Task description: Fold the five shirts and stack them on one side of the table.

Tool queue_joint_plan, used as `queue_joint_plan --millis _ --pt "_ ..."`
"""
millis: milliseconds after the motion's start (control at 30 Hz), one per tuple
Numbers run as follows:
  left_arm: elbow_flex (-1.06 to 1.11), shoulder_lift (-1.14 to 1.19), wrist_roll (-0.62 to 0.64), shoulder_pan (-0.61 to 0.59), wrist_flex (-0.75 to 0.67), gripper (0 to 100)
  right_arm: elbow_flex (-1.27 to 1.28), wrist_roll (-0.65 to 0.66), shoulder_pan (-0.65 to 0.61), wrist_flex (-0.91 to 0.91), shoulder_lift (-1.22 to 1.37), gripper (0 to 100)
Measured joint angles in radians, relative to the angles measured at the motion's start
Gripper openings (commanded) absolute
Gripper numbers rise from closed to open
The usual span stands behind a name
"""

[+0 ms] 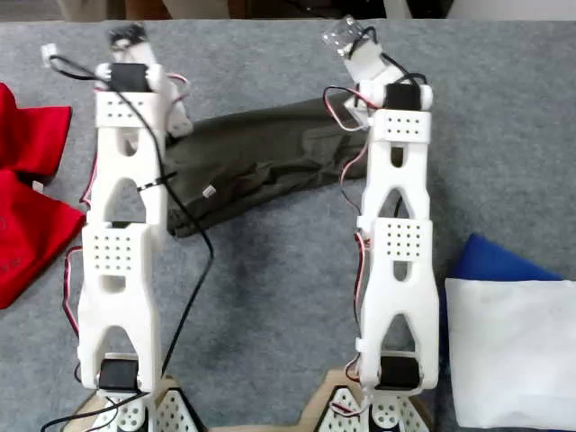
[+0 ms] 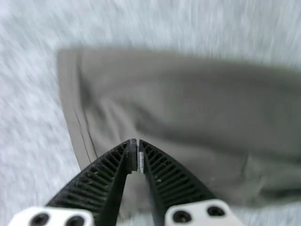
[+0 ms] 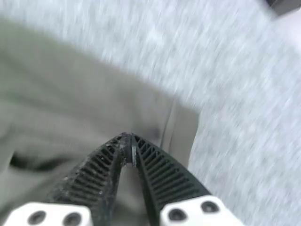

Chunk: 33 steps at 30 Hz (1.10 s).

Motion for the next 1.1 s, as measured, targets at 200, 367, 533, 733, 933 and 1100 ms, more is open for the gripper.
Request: queue_joint_plan --millis 200,367,533,733,933,1100 --pt "0.434 -0.169 0.025 0.035 -0.005 2 0.124 -0.006 -0.003 -0.184 0.005 0.5" --pt "0.628 -0.186 0.025 0.035 -0.097 2 0.210 -0.005 -0.003 -0.235 0.012 0.5" --pt "0.829 -0.199 0.023 0.104 -0.209 2 0.281 0.081 0.018 -0.350 0.037 0.5" --pt "0.999 -0.267 0.021 0.120 -0.319 2 0.282 0.160 0.044 -0.434 0.078 0.5" --pt "1.017 -0.281 -0.043 0.098 -0.324 2 0.282 0.181 0.057 -0.451 0.080 0.5" --pt "0.987 -0.290 -0.074 0.084 -0.310 2 0.241 0.098 0.060 -0.445 0.084 0.5"
